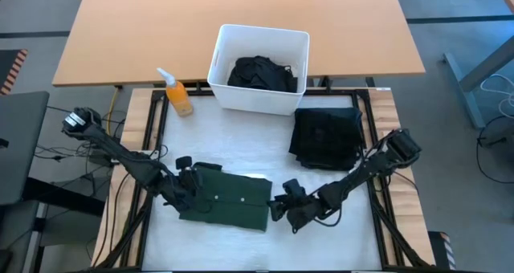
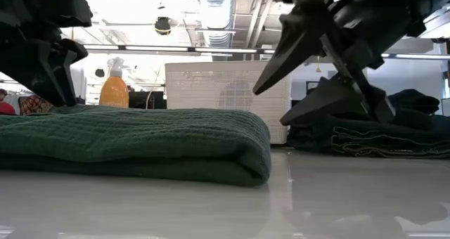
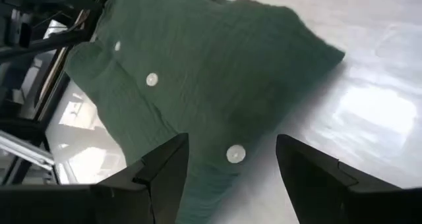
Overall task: Fold laundry
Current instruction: Fold the green polo shirt
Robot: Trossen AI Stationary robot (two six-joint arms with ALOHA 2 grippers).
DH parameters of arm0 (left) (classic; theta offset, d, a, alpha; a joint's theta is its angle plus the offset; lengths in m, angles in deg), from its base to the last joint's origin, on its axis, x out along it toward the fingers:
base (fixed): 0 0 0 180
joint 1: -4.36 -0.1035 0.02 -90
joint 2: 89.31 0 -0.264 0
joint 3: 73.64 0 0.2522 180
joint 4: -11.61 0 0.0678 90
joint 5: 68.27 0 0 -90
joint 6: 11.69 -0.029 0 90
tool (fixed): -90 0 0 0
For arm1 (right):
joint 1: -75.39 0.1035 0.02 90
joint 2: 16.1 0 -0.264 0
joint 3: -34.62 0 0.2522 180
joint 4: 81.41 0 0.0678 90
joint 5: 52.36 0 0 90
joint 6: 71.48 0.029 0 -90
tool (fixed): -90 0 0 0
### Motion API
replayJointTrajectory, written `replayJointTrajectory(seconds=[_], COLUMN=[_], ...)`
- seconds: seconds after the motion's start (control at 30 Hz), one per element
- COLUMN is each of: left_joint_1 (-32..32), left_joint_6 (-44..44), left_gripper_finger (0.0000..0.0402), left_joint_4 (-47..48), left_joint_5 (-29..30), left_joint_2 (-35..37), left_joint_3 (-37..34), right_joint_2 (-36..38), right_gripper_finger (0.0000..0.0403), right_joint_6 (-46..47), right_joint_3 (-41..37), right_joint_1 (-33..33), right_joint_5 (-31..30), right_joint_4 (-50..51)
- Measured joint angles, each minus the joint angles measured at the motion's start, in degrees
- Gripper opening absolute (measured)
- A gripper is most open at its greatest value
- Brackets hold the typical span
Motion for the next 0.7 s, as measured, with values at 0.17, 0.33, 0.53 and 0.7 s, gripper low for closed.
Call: replayJointTrajectory(seconds=[0.17,0.33,0.53,0.7], left_joint_1=[0.0,-0.1,-0.1,-0.1], left_joint_6=[0.5,0.1,0.1,-0.1], left_gripper_finger=[0.0112,0.0112,0.0112,0.0112], left_joint_4=[0.0,0.0,0.0,0.0], left_joint_5=[0.0,0.6,0.8,0.8], left_joint_2=[0.8,0.8,0.8,0.8], left_joint_3=[0.0,0.0,0.0,0.0], right_joint_2=[0.3,0.3,0.3,-0.2], right_gripper_finger=[0.0257,0.0257,0.0257,0.0257], right_joint_6=[-0.5,0.1,0.3,-0.1], right_joint_3=[0.0,0.0,0.0,-0.2], right_joint_1=[0.4,-0.3,-1.2,-2.2], right_joint_5=[-0.1,0.4,0.7,1.4], right_joint_4=[-0.2,0.0,0.4,0.4])
